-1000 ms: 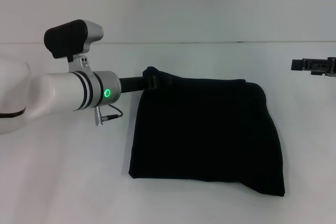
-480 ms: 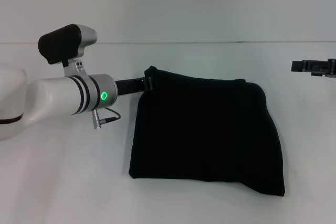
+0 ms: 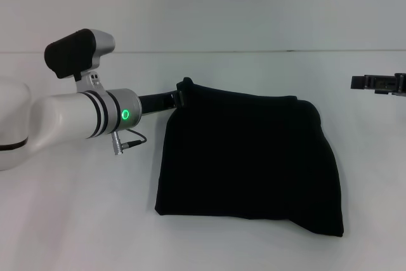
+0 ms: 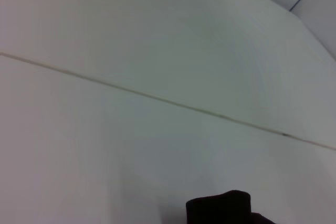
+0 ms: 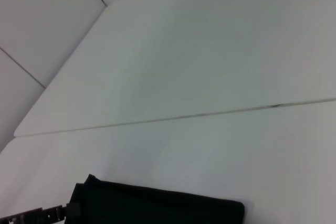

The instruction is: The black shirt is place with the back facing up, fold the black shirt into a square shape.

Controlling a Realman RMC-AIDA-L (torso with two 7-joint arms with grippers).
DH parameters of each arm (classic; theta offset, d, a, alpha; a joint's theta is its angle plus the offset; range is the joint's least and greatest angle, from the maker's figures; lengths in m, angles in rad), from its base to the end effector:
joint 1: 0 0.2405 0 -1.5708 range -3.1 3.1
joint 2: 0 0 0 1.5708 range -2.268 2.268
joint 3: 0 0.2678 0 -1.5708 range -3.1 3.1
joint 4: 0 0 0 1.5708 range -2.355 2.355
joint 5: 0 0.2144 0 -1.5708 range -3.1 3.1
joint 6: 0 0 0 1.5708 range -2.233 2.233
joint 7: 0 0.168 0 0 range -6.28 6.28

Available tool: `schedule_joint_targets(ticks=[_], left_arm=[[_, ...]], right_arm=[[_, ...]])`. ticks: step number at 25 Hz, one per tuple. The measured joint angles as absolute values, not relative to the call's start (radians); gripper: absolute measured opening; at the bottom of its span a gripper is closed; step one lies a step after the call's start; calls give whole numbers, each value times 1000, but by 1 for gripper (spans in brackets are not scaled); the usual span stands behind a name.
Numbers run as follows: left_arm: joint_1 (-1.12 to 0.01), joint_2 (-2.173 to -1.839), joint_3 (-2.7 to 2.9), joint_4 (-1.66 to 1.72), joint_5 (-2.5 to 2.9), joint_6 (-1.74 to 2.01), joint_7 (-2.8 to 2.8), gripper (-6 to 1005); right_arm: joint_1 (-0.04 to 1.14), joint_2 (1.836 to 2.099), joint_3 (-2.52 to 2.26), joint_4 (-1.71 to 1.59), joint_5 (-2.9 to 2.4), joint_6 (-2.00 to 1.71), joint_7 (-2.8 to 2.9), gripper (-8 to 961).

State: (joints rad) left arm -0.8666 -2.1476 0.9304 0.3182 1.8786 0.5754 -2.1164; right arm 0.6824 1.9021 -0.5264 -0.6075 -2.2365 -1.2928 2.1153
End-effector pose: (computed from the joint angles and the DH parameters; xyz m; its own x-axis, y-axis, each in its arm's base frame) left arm -0.2349 0.4620 -0.1104 0.2951 0.7316 0.6145 0.9548 -0.2022 -0.2178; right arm 0.3033 0.4313 0.0595 0.3880 -0.7371 -0.5533 -0.9196 -0.3497 -0.1790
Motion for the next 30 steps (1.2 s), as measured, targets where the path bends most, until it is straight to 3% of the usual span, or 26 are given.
schedule_joint_targets(ticks=[17,27,30], left_arm=[[-854,-2142,801,318,1877,534,-2117,4],[-799,-2135,799,442,1885,628,-2107,55],[-741,-2124,784,562,1883,688,-2108,131]], right_arm=[[691,1902,-529,-607,-2239,-1298,2115,915],[695,1902,-554,-616,-2242,-1294,2091,913],[695,1897,-547,-621,-2225,-1295,2061,912]])
